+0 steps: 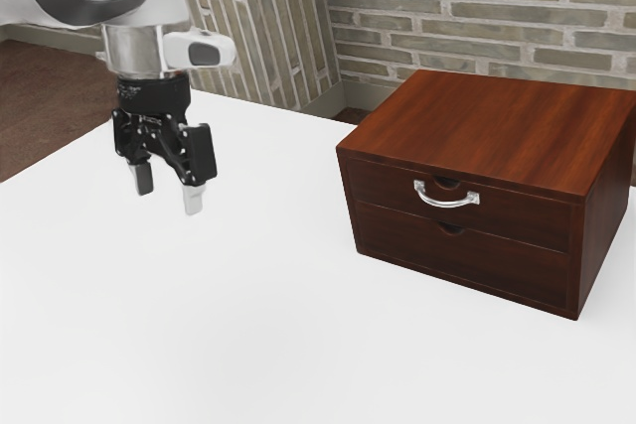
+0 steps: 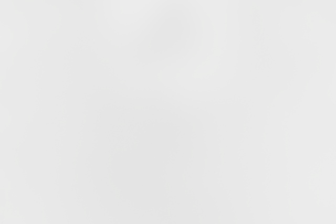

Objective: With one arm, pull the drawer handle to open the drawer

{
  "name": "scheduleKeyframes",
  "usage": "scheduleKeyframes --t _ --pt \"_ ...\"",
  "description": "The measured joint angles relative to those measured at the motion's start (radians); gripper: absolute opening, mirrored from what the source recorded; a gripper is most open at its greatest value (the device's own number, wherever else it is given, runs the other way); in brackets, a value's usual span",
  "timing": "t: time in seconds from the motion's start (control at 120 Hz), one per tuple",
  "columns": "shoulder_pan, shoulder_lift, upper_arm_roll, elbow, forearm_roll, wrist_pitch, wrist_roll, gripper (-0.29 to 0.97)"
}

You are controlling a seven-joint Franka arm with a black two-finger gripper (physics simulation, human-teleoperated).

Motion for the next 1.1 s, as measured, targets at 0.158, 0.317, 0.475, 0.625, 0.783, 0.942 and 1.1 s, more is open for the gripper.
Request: scheduleKeyframes --t 0.158,0.317,0.475,0.625,0.783,0.942,1.1 --pt "0.034 0.002 0.001 -0.004 -0.002 0.175 0.028 0.68" --pt "0.011 -0.01 0.002 0.135 -0.014 0.218 0.017 0.68" --pt "-0.014 0.01 -0.005 0.25 -0.083 0.219 -0.246 0.68" --pt "-0.048 0.034 -0.004 0.218 -0.077 0.292 -0.517 0.68" --pt "-0.042 0.043 -0.005 0.196 -0.066 0.359 -0.746 0.68" --pt "-0.051 0.011 -0.036 -0.083 -0.064 0.565 -0.922 0.68" --pt "-0.089 -0.024 -0.057 -0.28 -0.093 0.794 -1.058 0.68"
